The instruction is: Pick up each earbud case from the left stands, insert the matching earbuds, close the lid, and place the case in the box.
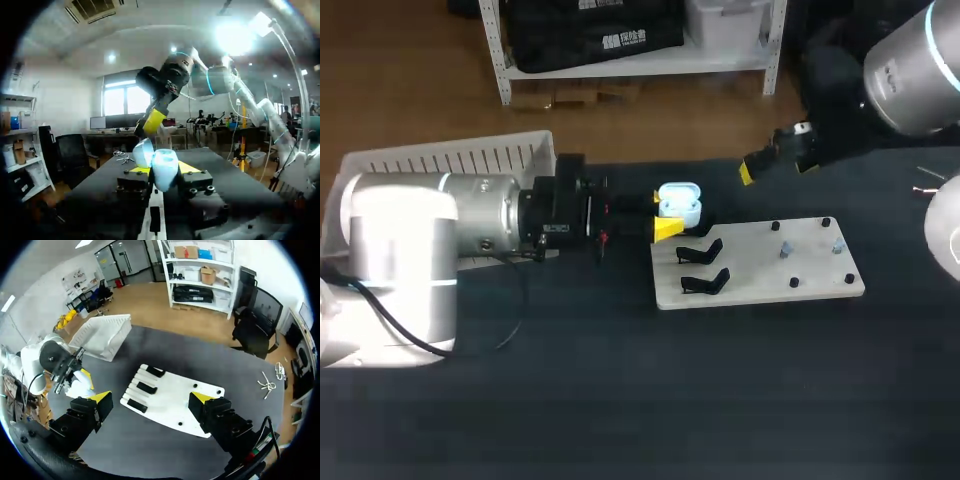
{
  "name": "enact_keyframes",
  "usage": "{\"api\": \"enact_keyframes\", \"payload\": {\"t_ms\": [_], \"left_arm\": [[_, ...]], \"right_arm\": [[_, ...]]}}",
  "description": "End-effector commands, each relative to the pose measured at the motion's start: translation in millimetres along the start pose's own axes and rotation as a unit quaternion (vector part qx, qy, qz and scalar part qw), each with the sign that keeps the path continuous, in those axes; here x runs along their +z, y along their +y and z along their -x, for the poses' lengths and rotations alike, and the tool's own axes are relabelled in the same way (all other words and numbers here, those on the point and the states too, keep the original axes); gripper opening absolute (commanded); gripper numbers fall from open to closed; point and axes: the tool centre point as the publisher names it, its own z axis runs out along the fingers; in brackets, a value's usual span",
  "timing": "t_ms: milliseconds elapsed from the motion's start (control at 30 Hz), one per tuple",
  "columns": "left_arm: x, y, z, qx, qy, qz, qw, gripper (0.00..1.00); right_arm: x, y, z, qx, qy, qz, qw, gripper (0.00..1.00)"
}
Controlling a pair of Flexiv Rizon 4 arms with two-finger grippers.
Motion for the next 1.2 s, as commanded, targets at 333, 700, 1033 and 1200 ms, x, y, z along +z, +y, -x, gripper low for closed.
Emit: {"api": "enact_keyframes", "payload": {"t_ms": [333,700,1033,1200], "left_arm": [[0.3,2.6,-2.2,-0.005,-0.011,-0.002,1.0,0.0],[0.8,2.7,-2.2,-0.004,-0.009,-0.002,1.0,0.0],[0.8,2.7,-2.2,-0.004,-0.009,-0.002,1.0,0.0],[0.8,2.7,-2.2,-0.004,-0.009,-0.002,1.0,0.0]], "right_arm": [[14.0,-72.5,-33.3,0.008,0.085,-0.142,0.986,1.0],[49.8,-124.4,-69.6,0.015,0.188,-0.143,0.972,0.48],[72.9,-144.3,-84.6,-0.009,0.239,-0.156,0.958,0.49],[83.4,-153.3,-93.2,-0.019,0.261,-0.166,0.951,0.51]]}}
